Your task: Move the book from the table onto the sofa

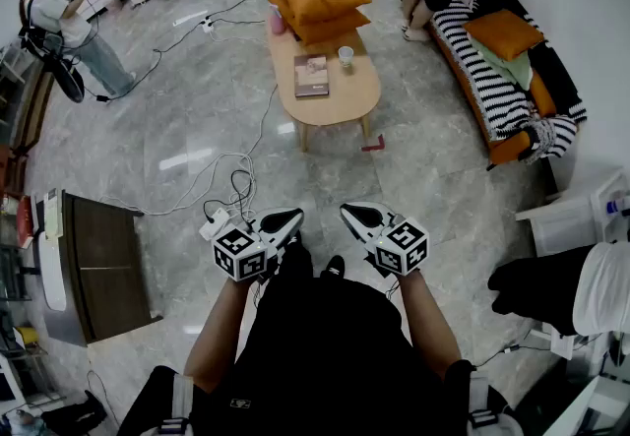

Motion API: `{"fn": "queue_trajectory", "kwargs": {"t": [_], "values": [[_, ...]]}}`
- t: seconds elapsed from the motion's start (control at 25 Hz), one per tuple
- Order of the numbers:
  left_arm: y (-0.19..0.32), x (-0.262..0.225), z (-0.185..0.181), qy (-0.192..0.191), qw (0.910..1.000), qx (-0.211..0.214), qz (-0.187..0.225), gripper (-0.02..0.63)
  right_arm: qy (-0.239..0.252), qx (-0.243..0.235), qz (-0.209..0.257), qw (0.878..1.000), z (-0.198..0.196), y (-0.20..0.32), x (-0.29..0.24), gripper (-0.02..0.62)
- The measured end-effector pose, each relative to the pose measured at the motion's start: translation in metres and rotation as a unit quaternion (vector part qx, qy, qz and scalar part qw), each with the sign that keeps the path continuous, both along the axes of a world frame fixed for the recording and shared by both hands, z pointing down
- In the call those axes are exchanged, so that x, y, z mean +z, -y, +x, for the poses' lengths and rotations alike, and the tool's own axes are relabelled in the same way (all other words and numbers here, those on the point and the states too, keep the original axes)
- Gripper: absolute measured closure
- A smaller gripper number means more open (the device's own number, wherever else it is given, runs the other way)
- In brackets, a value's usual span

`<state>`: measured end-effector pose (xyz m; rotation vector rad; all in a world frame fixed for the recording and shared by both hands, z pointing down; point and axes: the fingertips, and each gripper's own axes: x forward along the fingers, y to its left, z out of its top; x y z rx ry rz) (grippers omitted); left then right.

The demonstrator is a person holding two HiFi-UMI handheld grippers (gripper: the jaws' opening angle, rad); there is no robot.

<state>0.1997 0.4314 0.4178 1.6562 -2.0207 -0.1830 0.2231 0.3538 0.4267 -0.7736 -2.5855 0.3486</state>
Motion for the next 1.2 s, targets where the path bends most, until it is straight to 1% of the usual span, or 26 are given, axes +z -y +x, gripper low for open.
{"fn": "queue_trajectory", "kwargs": {"t": [0.36,0.68,0.96,1.2], "values": [[-0.005,0.001,-0.002,-0.002,1.0,0.001,0.002,0.595,-0.003,-0.001,0.003,1.0,-0.002,-0.007,0.002,0.588],[-0.008,0.007,-0.013,-0.012,0.9999,0.005,0.009,0.595,-0.014,0.003,0.008,1.0,-0.012,-0.013,0.008,0.588],[-0.016,0.016,-0.043,-0.027,0.9995,0.013,0.008,0.595,-0.032,0.019,0.015,0.999,-0.042,-0.018,0.015,0.587],[-0.027,0.019,-0.093,-0.037,0.999,0.022,0.015,0.595,-0.046,0.033,0.025,0.998,-0.088,-0.028,0.017,0.586]]}}
